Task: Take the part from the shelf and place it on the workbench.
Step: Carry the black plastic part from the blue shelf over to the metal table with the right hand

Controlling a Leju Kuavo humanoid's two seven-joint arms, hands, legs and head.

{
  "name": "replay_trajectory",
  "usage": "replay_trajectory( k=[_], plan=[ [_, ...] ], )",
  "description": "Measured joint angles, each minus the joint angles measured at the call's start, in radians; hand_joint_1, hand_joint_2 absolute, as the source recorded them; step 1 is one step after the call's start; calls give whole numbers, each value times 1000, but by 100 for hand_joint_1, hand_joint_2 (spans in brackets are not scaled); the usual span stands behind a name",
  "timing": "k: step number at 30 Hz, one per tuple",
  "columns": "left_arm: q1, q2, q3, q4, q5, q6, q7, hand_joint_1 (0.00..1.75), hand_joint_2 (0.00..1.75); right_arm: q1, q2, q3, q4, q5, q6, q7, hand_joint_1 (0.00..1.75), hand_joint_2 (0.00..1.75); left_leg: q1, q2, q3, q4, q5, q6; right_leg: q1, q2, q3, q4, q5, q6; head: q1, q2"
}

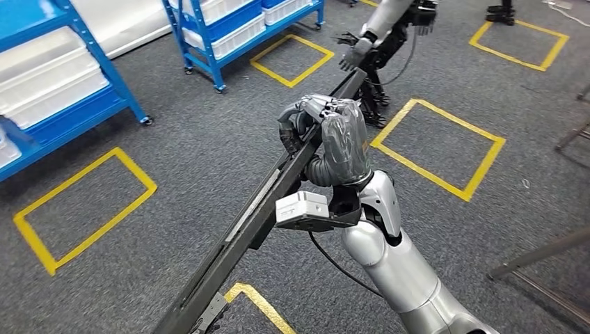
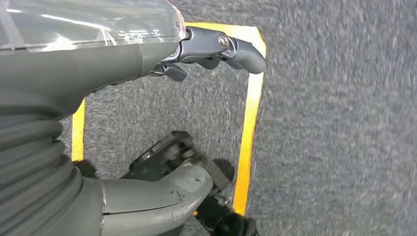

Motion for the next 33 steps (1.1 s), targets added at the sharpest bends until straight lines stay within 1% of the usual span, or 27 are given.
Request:
replay_trajectory(
  k=[1, 2, 3, 5, 7, 9, 10, 11, 12, 14, 15, 16, 17, 18, 19, 20, 21, 22, 23, 25, 26, 28, 29, 30, 31, 32, 33],
  plan=[
    [1, 0, 0, 0, 0, 0, 0, 0, 175, 1, 0, 0, 0, 1, 0, 1, 175, 175, 0, -4, -18, 32, -2, 2, 2, 14, 0, 1, 0, -1, 0, 0],
    [1, 0, -1, 0, 0, -1, 0, 0, 175, 1, 0, 0, 0, 3, 0, 2, 175, 175, -1, -7, -18, 25, 16, 6, 4, 29, 0, 2, 1, -1, 0, 0],
    [1, 0, -1, 0, 1, -1, 0, 0, 175, 1, 0, 0, 0, 4, 0, 2, 175, 175, -2, -14, 0, -18, 51, 12, 6, 43, 0, 3, 1, -1, 0, 0],
    [-1, 2, -1, 0, 2, -1, 0, 0, 175, 0, 0, 0, -1, 6, 0, 2, 175, 175, -3, -58, 55, -147, 118, 25, 6, 67, -1, 7, 2, 0, 0, 0],
    [-3, 4, -2, 0, 4, -1, 0, 0, 175, 0, 0, 0, -2, 7, 0, 2, 175, 175, -4, -93, 88, -222, 138, 32, 3, 88, -8, 8, 6, 8, 0, 0],
    [-7, 4, -2, -1, 9, 0, 1, 0, 175, -2, 0, -2, -2, 7, 0, 3, 175, 175, -6, -82, 95, -238, 138, 35, -1, 111, -15, 3, 15, 22, 0, 0],
    [-10, 4, -2, -1, 11, 1, 1, 0, 175, -3, 0, -4, -2, 6, 0, 3, 175, 175, -5, -70, 97, -246, 143, 38, 0, 108, -18, 3, 14, 28, 0, 0],
    [-14, 4, -2, -2, 13, 1, 1, 0, 175, -6, 0, -5, -2, 6, 1, 2, 175, 175, -3, -58, 101, -255, 149, 43, 3, 93, -24, 13, 5, 33, 2, 0],
    [-17, 4, -2, -2, 14, 2, 1, 0, 175, -11, 0, -7, -2, 6, 2, 2, 175, 175, -2, -45, 104, -264, 155, 47, 6, 66, -37, 41, -15, 36, 2, 0],
    [-19, 5, -2, -2, 17, 2, 3, 0, 175, -19, -1, -8, -2, 3, 4, 3, 175, 175, -4, -19, 106, -270, 158, 52, 6, 7, -85, 148, -75, 40, 4, 0],
    [-18, 6, -2, -2, 18, 2, 4, 0, 175, -21, -1, -8, -2, 1, 6, 3, 175, 175, -5, -4, 105, -270, 158, 53, 4, -8, -113, 208, -100, 43, 4, 0],
    [-18, 7, -2, -2, 19, 2, 5, 0, 175, -21, -1, -8, -1, -1, 8, 3, 175, 175, -5, 10, 104, -269, 157, 53, 1, -17, -131, 248, -110, 46, 4, 0],
    [-19, 8, -2, -2, 19, 2, 6, 0, 175, -21, -1, -8, 0, -3, 10, 3, 175, 175, -4, 25, 104, -268, 156, 52, -2, -22, -134, 256, -104, 48, 4, 0],
    [-20, 8, -2, -2, 19, 2, 6, 0, 175, -22, -1, -8, 0, -4, 11, 3, 175, 175, -3, 38, 104, -266, 154, 50, -5, -28, -117, 227, -80, 51, 4, 0],
    [-21, 8, -2, -2, 19, 1, 7, 0, 175, -23, -1, -8, 0, -6, 12, 3, 175, 175, -3, 49, 105, -263, 151, 47, -7, -40, -83, 166, -47, 52, 4, 0],
    [-23, 8, -2, -2, 19, -1, 7, 0, 175, -24, -1, -8, 0, -8, 12, 3, 175, 175, -3, 60, 105, -260, 147, 43, -4, -64, -47, 99, -24, 51, 4, 0],
    [-24, 8, -3, -2, 19, -3, 7, 0, 175, -25, -1, -9, 0, -10, 12, 3, 175, 175, -5, 69, 105, -255, 142, 38, -1, -82, -18, 44, -7, 47, 4, 0],
    [-25, 8, -5, -2, 18, -6, 6, 0, 175, -25, -1, -9, 0, -12, 12, 3, 175, 175, -7, 76, 105, -251, 138, 32, 3, -95, -2, 12, -1, 41, 4, 0],
    [-25, 8, -7, -2, 16, -8, 6, 0, 175, -24, -1, -11, 0, -14, 11, 3, 175, 175, -10, 85, 106, -249, 135, 27, 7, -98, 2, 2, -5, 35, 4, 0],
    [-25, 8, -11, -2, 13, -10, 5, 0, 175, -21, 0, -16, 0, -18, 10, 3, 175, 175, -10, 101, 110, -249, 130, 16, 8, -73, -1, 2, -3, 21, 3, 0],
    [-25, 8, -14, -2, 12, -11, 5, 0, 175, -19, -1, -18, 0, -20, 9, 3, 175, 175, -8, 94, 110, -243, 122, 10, 6, -62, -1, -1, -1, 16, 3, 0],
    [-25, 9, -16, -2, 13, -10, 8, 0, 175, -18, 0, -19, -1, -22, 7, 3, 175, 175, -2, 50, 87, -182, 77, 2, 2, -40, 1, -5, 3, 4, 3, 0],
    [-24, 10, -17, -2, 13, -9, 10, 0, 175, -17, 0, -20, -2, -23, 6, 3, 175, 175, 0, 24, 62, -126, 45, 0, 1, -30, 1, -5, 3, 0, 3, 0],
    [-21, 11, -17, -2, 14, -8, 12, 0, 175, -13, 1, -20, -1, -23, 4, 3, 175, 175, 0, 8, 30, -56, 14, -1, 2, -18, 1, -5, 4, -3, 3, 0],
    [-19, 11, -17, -2, 14, -8, 14, 0, 175, -9, 1, -21, -1, -24, 2, 3, 175, 175, 0, 0, 0, 3, -5, -1, 3, -4, 0, -5, 4, -4, 3, 0],
    [-17, 12, -17, -2, 15, -8, 15, 0, 175, -4, 1, -21, -1, -24, 1, 3, 175, 175, 0, -3, -18, 34, -6, 1, 5, 10, 0, -4, 4, -4, 3, 0],
    [-17, 12, -17, -2, 15, -8, 16, 0, 175, -1, 1, -22, -1, -24, 0, 3, 175, 175, 0, -6, -22, 33, 12, 4, 6, 25, 1, -2, 5, -4, 3, 0]
  ],
)
